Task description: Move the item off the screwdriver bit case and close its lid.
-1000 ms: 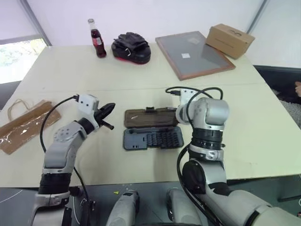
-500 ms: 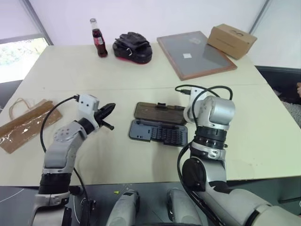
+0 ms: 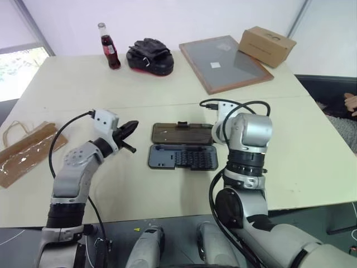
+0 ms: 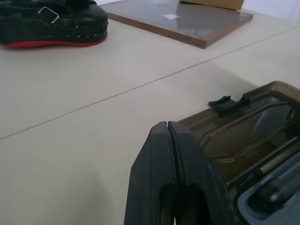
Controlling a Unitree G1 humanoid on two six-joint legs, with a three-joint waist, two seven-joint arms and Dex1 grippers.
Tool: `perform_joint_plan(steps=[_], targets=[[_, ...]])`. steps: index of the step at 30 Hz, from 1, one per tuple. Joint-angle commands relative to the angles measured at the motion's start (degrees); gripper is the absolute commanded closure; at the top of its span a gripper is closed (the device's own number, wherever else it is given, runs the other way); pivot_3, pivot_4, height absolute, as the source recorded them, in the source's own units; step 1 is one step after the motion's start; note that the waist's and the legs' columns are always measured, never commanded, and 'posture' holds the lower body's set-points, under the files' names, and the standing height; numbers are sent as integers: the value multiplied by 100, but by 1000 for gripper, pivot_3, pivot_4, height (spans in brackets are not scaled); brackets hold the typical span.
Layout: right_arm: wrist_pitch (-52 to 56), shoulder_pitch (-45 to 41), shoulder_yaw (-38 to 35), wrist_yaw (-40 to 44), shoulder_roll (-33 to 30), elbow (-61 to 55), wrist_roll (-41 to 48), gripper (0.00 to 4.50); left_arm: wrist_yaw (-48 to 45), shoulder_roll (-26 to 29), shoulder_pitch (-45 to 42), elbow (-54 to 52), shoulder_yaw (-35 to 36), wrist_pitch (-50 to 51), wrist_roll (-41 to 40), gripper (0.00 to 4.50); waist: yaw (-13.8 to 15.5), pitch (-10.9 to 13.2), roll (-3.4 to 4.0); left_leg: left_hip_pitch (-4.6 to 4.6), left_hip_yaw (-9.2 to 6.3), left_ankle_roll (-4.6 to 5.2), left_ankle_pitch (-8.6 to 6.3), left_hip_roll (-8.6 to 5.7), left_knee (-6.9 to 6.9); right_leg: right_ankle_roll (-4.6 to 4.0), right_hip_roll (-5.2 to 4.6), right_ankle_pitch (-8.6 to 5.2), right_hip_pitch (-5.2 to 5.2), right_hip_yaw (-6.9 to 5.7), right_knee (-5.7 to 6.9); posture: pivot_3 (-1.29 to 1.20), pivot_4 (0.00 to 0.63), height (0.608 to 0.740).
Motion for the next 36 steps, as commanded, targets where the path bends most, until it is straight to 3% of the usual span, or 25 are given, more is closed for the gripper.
perform_joint_plan(steps=[1, 5, 7, 9, 15, 22, 27, 33, 36], targets=[[36, -71, 68, 134, 885, -123, -135, 4467, -12, 28, -90, -103, -6, -123, 33, 4500, 6, 0, 0, 0, 0, 0, 0, 0, 0, 0, -1, 0, 0, 0, 0, 0, 150, 740], [36, -76, 46, 287, 936, -110, -338, 4467, -15, 21, -67, -127, -9, -123, 39, 4500, 10, 0, 0, 0, 0, 0, 0, -1, 0, 0, 0, 0, 0, 0, 0, 0, 150, 740], [36, -88, 21, 376, 943, -79, -448, 3904, -20, 12, -67, -125, -15, -131, 43, 4500, 11, 0, 0, 0, 0, 0, 0, -1, 0, 0, -1, 0, 0, 0, 0, 0, 150, 740], [36, -109, 1, 479, 945, -44, -567, 3087, -25, 4, -75, -116, -18, -137, 48, 4500, 10, 0, 0, 0, 0, 0, 0, -1, 0, 0, -1, 0, 0, 0, 0, 0, 150, 740], [36, -153, 200, 817, 676, -47, -732, 52, -123, -8, -32, -240, -69, -58, -23, 4500, 10, 1, 1, -1, 0, 0, 0, -1, 0, 0, -1, 0, 0, 0, 0, 0, 150, 740], [-4, -251, 627, 1415, -163, -656, 175, 52, -648, 112, 155, -991, -346, 523, -543, 4500, 8, 2, 3, -4, -8, 0, 0, 0, 0, 0, -2, 0, -2, 0, -1, 0, 150, 740], [-1055, -86, 1093, 2268, -878, -930, 1061, 52, -1159, 267, 201, -1340, -693, 827, -808, 4500, 10, 4, 4, -6, -5, 0, 0, -1, 2, 1, -3, 0, 0, -1, -3, 0, 150, 740], [-2477, -109, 1692, 3370, -2075, -138, 1689, 52, -1427, 435, 85, -845, -1147, 605, -361, 4500, 9, 5, 4, -5, 6, 0, 0, -1, 3, 1, 0, 0, 5, -5, -8, 0, 150, 740], [-3905, -370, 2637, 4397, -3007, 1052, 1426, 52, -1461, 457, -80, -303, -1377, 368, 23, 4500, 9, 6, 2, -4, 10, 1, 0, -2, 3, 1, 0, 0, 6, -5, -8, 0, 150, 740]])
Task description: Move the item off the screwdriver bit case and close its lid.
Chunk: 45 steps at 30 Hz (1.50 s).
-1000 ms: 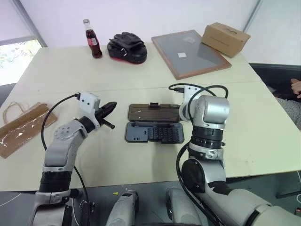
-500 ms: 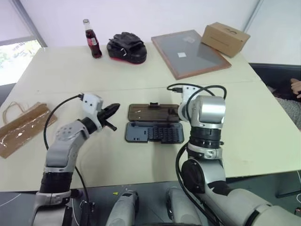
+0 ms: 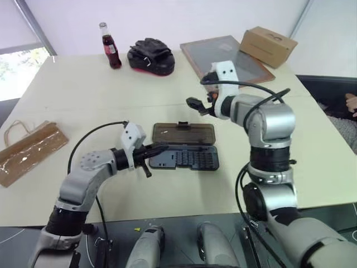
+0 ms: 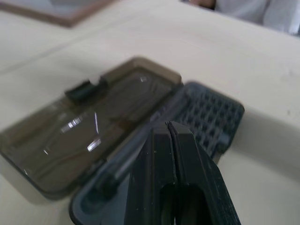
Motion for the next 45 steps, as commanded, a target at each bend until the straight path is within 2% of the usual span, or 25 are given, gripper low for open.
perform_joint_plan(steps=[1, 8, 15, 24, 37, 40, 44, 45], targets=[[-1647, -434, 831, 1033, -689, 1106, -171, 52, -58, 52, -203, 430, -169, -332, 368, 4500, -6, 1, -2, 0, 2, 0, 0, 0, 0, 0, 0, 0, 0, 0, -3, 0, 150, 740], [-4549, -1117, 1922, 2612, -1077, 3750, -784, 52, -222, -24, -302, 1146, -411, -852, 799, 4500, -10, 3, -3, 1, 8, 0, 0, 2, 0, 1, 0, 0, 0, 1, -4, 0, 150, 740], [-5607, -1689, 2044, 2945, -611, 5590, -1058, 52, -203, -50, -143, 1086, -414, -869, 836, 4500, -4, 2, -3, 1, 0, -1, 1, 1, 2, 1, -2, 1, 1, 1, -2, 0, 150, 740], [-6135, -1862, 1904, 2562, -325, 6648, -1381, 52, -117, -6, 36, 842, -291, -790, 829, 4500, 3, 3, 0, 4, -4, -4, 2, -1, 1, 1, -2, 1, 1, 3, 2, 0, 150, 740], [-6002, -1875, 1628, 2225, -334, 7068, -1579, 52, -4, -1, 118, 649, -231, -716, 798, 4500, -1, 2, 0, 6, -5, -6, 3, -1, 1, 1, -1, 1, 1, 4, 5, 0, 150, 740], [-6015, -1824, 1660, 2211, -332, 7105, -1686, 815, 14, 4, 107, 644, -215, -721, 797, 4500, -4, 2, 0, 8, -4, -7, 4, -1, 2, 0, -1, 1, 4, 4, 6, 0, 150, 740], [-6058, -1745, 1728, 2272, -300, 7116, -1797, 2715, 40, 2, 89, 604, -208, -701, 791, 4500, 1, 2, 0, 25, -4, -15, 9, -1, 2, -1, -1, 2, 20, 4, 8, 0, 150, 740], [-6070, -1725, 1744, 2289, -292, 7117, -1832, 3356, 46, 1, 86, 594, -206, -695, 790, 4500, 6, 2, 0, 28, -4, -16, 9, -1, 2, -1, 0, 2, 24, 4, 8, 0, 150, 740]])
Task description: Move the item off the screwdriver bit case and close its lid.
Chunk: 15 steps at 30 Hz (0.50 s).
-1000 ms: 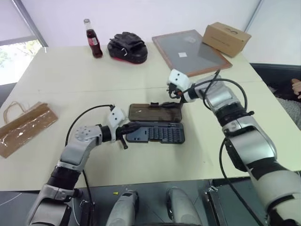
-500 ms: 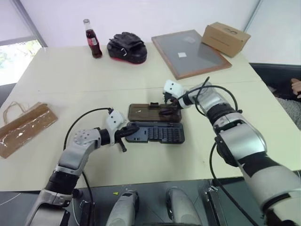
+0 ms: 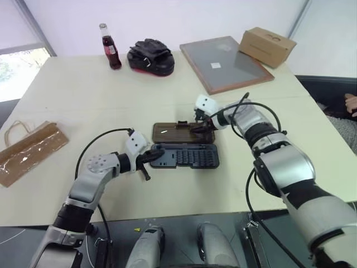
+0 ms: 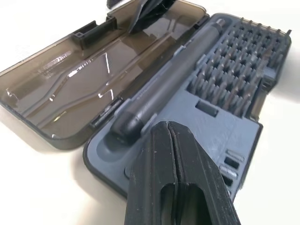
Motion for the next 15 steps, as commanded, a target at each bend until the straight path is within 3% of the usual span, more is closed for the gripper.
perform_joint_plan(steps=[1, 2, 3, 15], targets=[[-45, -2, 88, -5, -32, 42, -206, 3748, 24, 53, 30, -109, 86, 29, 25, 4500, 3, -1, -1, 0, 0, 0, 0, -1, 0, 0, 0, 0, 0, 0, 0, 0, 150, 740], [-57, 16, 97, 17, -25, 45, -241, 4377, 25, 53, 24, -110, 88, 28, 25, 4500, -1, -5, -6, 2, 0, 0, 0, -1, -2, 0, 0, 0, 2, 0, 0, 0, 150, 740], [-72, 31, 102, 39, -19, 46, -268, 4451, 27, 54, 21, -110, 88, 25, 27, 4500, -10, -6, -8, 5, 0, 0, 0, 0, -2, 0, 1, 0, 4, 0, 0, 0, 150, 740], [-175, 93, 137, 192, 16, 27, -390, 4451, 71, 39, -13, -141, 136, 26, 32, 4500, -45, -5, -5, 23, -1, 0, 0, 3, -9, -2, 5, -1, 18, 2, 0, 0, 150, 740]])
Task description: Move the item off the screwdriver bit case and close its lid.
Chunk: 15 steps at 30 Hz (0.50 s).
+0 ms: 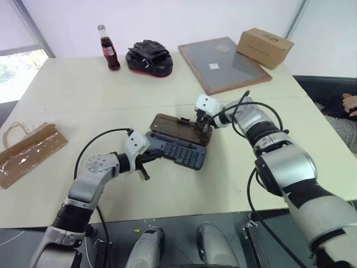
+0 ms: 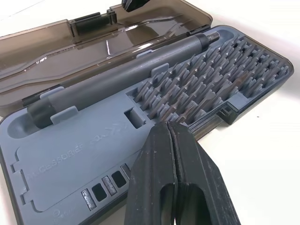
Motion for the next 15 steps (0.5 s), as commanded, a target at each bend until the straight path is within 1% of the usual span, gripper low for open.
perform_joint_plan(steps=[1, 5, 10, 13, 15], targets=[[0, 127, 77, 148, 59, 47, -116, 4451, 42, 15, -21, -127, 119, -9, -5, 4500, 1, 0, 0, 0, 0, 0, 0, 0, 0, 0, 0, 0, 0, 0, 0, 0, 150, 740], [-316, 185, 212, 167, 68, -32, -245, 4451, 71, -1, -71, -144, 167, -26, -35, 4500, -5, 0, 0, 0, 0, 0, 0, 0, -1, 0, 0, 0, 0, 0, 0, 0, 150, 740], [-826, 220, 325, 132, 53, -276, -385, 4451, 194, -40, -242, -227, 409, 88, -231, 4500, -46, 0, 0, 0, -1, 0, 0, 0, -1, 0, 1, 0, 0, 0, 0, 0, 150, 740], [-1076, 246, 307, 93, 14, -714, -367, 4451, 323, -64, -448, -243, 707, 221, -403, 4500, -89, 0, 0, 0, -2, -1, 0, 1, -1, 0, 1, 0, -2, 0, 0, 0, 150, 740], [-1102, 405, 272, 177, -29, -1251, -265, 4451, 401, -63, -574, -239, 872, 273, -490, 4500, -98, 1, 0, -1, -6, -1, 0, 1, -3, 0, 2, 0, -5, 0, 0, 0, 150, 740]])
